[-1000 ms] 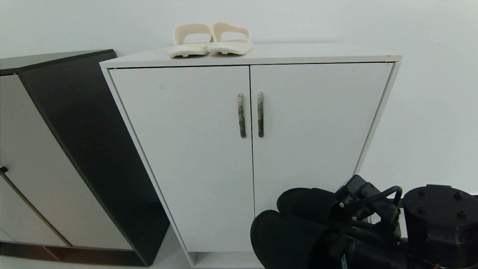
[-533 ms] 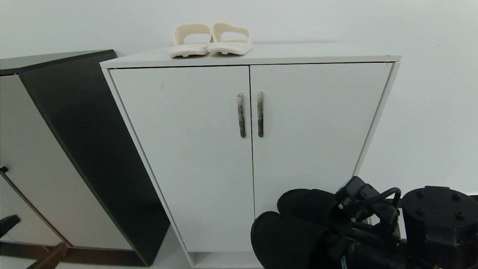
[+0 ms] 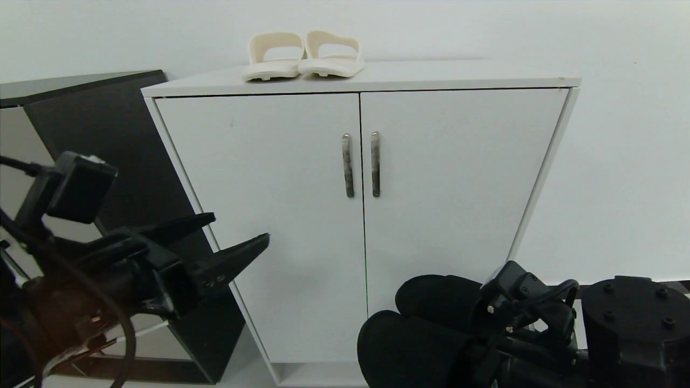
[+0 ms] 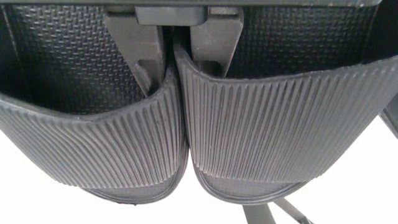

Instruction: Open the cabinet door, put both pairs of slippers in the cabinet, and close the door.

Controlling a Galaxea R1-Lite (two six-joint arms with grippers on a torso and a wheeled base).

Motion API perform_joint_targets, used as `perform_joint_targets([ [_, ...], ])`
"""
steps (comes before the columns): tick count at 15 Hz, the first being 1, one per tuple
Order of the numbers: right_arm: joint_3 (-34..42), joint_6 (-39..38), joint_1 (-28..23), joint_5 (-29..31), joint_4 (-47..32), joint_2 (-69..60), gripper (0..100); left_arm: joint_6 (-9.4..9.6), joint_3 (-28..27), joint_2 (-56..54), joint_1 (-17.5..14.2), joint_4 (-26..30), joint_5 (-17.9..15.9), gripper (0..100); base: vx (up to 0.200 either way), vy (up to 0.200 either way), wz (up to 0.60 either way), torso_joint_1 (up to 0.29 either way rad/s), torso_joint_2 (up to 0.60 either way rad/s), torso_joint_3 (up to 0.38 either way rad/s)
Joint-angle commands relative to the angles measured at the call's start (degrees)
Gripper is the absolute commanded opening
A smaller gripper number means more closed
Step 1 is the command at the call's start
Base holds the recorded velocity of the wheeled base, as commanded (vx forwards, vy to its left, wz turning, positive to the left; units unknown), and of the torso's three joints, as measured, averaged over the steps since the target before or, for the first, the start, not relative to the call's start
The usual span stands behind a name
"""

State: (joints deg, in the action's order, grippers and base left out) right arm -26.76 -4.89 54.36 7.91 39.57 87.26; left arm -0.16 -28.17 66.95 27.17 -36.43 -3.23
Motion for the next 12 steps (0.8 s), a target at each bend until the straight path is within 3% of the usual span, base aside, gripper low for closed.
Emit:
perform_joint_targets([
  [1, 0.0, 0.1, 0.1, 0.1, 0.2, 0.6, 0, -0.02, -5.6, 9.3, 3.6, -0.4, 0.5, 100, 0.0, 0.0, 0.0, 0.0, 0.0, 0.0],
  [4, 0.0, 0.1, 0.4, 0.1, 0.2, 0.8, 0, -0.11, -13.3, 15.8, 6.8, -0.5, 0.2, 100, 0.0, 0.0, 0.0, 0.0, 0.0, 0.0],
  [8, 0.0, 0.1, 0.4, 0.2, 0.2, 0.7, 0, -0.98, -22.2, 22.3, 11.1, -0.1, -5.2, 100, 0.0, 0.0, 0.0, 0.0, 0.0, 0.0],
  [10, 0.0, 0.1, 0.4, 0.3, 0.2, 0.5, 0, -3.18, -25.5, 24.1, 11.8, 0.3, -9.1, 100, 0.0, 0.0, 0.0, 0.0, 0.0, 0.0],
  [12, 0.0, 0.1, 0.4, 0.2, 0.2, 0.5, 0, -6.96, -28.6, 25.7, 11.8, 0.3, -13.1, 100, 0.0, 0.0, 0.0, 0.0, 0.0, 0.0],
])
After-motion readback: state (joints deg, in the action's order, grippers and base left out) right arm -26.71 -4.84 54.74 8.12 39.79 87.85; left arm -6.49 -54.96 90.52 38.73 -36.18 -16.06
